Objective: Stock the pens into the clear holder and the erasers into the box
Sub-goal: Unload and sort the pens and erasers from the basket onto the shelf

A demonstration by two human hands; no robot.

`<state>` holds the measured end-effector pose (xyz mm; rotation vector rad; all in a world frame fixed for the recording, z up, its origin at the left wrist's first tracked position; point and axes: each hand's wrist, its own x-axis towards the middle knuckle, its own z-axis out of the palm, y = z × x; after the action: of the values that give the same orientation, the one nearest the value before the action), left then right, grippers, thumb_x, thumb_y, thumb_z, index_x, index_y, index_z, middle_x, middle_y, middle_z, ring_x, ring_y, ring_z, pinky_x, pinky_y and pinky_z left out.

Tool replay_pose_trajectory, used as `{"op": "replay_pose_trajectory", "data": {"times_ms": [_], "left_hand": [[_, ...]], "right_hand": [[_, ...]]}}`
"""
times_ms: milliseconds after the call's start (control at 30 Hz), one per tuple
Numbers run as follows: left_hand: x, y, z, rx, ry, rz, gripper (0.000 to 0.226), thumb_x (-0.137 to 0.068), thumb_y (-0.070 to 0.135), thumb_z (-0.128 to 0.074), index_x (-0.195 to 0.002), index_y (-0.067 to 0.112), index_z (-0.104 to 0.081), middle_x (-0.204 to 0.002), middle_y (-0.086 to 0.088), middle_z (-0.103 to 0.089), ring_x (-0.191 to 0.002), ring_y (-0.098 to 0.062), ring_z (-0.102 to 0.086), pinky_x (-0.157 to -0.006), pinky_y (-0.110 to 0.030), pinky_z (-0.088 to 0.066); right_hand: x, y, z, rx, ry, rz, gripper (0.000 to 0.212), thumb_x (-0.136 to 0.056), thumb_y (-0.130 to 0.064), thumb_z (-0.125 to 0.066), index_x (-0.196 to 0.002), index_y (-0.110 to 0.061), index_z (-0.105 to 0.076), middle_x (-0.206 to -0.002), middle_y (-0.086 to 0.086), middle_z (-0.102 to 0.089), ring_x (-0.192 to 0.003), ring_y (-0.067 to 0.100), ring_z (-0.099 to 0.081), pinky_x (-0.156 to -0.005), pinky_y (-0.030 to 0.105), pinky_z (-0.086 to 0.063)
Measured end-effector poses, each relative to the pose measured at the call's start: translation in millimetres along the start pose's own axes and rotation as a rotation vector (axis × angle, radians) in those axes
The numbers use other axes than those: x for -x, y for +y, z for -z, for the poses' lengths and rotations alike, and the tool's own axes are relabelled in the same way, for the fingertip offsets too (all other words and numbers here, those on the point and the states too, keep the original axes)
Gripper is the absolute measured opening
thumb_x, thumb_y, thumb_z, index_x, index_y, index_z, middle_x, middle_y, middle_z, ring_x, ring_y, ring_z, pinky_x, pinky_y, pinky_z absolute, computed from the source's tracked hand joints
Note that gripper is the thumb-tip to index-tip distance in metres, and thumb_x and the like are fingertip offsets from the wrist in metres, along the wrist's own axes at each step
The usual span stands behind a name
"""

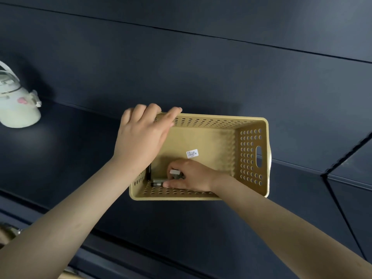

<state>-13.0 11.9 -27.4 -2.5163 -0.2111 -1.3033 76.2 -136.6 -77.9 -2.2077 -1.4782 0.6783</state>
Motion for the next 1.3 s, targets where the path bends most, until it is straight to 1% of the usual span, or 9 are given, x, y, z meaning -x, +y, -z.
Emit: {"op": "replay_pose_trajectory", "data": {"times_ms": [67, 233, 467, 667, 933, 1033, 1100, 1200, 1300], "left_hand": [[-0.6, 0.2, -0.2, 0.003, -0.003, 0.007, 0.032, -0.104, 0.028, -0.042, -0.132, 0.030, -0.057, -0.097, -0.004, -0.060, -0.091, -0.029, -0.054, -0.080, -0.043, -0.040], [-2.9, -0.2, -2.0, 0.018, -0.023, 0.028, 0.031, -0.103, 0.028, -0.043, -0.130, 0.032, -0.058, -0.096, -0.002, -0.060, -0.091, -0.028, -0.054, -0.079, -0.042, -0.038], [-5.1, -1.3, -5.5, 0.012, -0.036, 0.036, 0.031, -0.104, 0.031, -0.040, -0.130, 0.031, -0.058, -0.095, -0.002, -0.059, -0.090, -0.028, -0.053, -0.078, -0.042, -0.038], [-4.8, -3.0, -5.3, 0.013, -0.045, 0.021, 0.032, -0.104, 0.029, -0.042, -0.132, 0.030, -0.056, -0.096, -0.003, -0.059, -0.091, -0.028, -0.053, -0.079, -0.042, -0.038], [-6.7, -4.8, -2.6, 0.070, -0.079, 0.040, 0.033, -0.102, 0.030, -0.041, -0.131, 0.032, -0.058, -0.098, -0.002, -0.060, -0.093, -0.028, -0.052, -0.077, -0.041, -0.037], [-6.3, -4.6, -1.3, 0.075, -0.074, 0.034, 0.032, -0.102, 0.030, -0.043, -0.130, 0.032, -0.058, -0.097, -0.002, -0.059, -0.091, -0.028, -0.051, -0.076, -0.041, -0.037], [-6.1, -5.0, -0.7, 0.078, -0.083, 0.029, 0.032, -0.102, 0.032, -0.041, -0.130, 0.033, -0.058, -0.097, -0.001, -0.059, -0.091, -0.027, -0.051, -0.076, -0.042, -0.037], [-6.9, -6.4, 0.6, 0.094, -0.100, 0.024, 0.033, -0.102, 0.034, -0.040, -0.130, 0.033, -0.058, -0.097, -0.001, -0.058, -0.090, -0.028, -0.050, -0.074, -0.042, -0.037], [-9.1, -9.0, 1.1, 0.127, -0.122, 0.019, 0.033, -0.102, 0.035, -0.040, -0.130, 0.033, -0.058, -0.095, -0.001, -0.058, -0.088, -0.028, -0.050, -0.073, -0.042, -0.039]], "right_hand": [[0.2, 0.0, 0.9, 0.004, -0.005, 0.005, 0.028, -0.090, -0.048, -0.065, -0.097, -0.022, -0.056, -0.100, 0.000, -0.059, -0.088, 0.017, -0.052, -0.081, 0.034, -0.047], [1.1, -3.6, 5.3, 0.131, -0.063, 0.052, 0.046, -0.095, -0.049, -0.055, -0.134, -0.025, -0.055, -0.129, 0.000, -0.057, -0.113, 0.016, -0.050, -0.094, 0.029, -0.040], [3.2, -1.9, 9.0, 0.029, -0.066, 0.030, 0.035, -0.092, -0.052, -0.059, -0.117, -0.030, -0.064, -0.121, -0.009, -0.061, -0.109, 0.012, -0.054, -0.099, 0.035, -0.045], [4.7, 0.9, 10.8, -0.119, -0.018, 0.043, 0.023, -0.086, -0.043, -0.071, -0.098, -0.024, -0.066, -0.100, -0.008, -0.066, -0.092, 0.010, -0.059, -0.088, 0.032, -0.049], [1.2, 1.9, 16.3, -0.129, -0.069, -0.044, 0.047, -0.083, -0.046, -0.072, -0.123, -0.025, -0.058, -0.117, -0.005, -0.058, -0.106, 0.011, -0.055, -0.093, 0.028, -0.049], [2.3, 3.8, 19.5, -0.187, -0.050, -0.048, 0.032, -0.082, -0.038, -0.076, -0.109, -0.024, -0.066, -0.106, -0.006, -0.063, -0.098, 0.008, -0.058, -0.085, 0.023, -0.049], [2.6, 9.2, 20.5, -0.209, -0.021, -0.051, 0.022, -0.080, -0.031, -0.078, -0.096, -0.025, -0.066, -0.098, -0.006, -0.066, -0.092, 0.009, -0.061, -0.082, 0.026, -0.049], [1.8, 15.9, 22.6, -0.260, 0.008, -0.066, 0.022, -0.075, -0.027, -0.080, -0.087, -0.029, -0.062, -0.094, -0.001, -0.065, -0.088, 0.016, -0.061, -0.084, 0.036, -0.051], [-1.1, 17.4, 23.3, -0.296, 0.006, -0.073, 0.022, -0.077, -0.019, -0.078, -0.087, -0.029, -0.061, -0.092, 0.001, -0.063, -0.083, 0.014, -0.058, -0.079, 0.034, -0.050]]}}
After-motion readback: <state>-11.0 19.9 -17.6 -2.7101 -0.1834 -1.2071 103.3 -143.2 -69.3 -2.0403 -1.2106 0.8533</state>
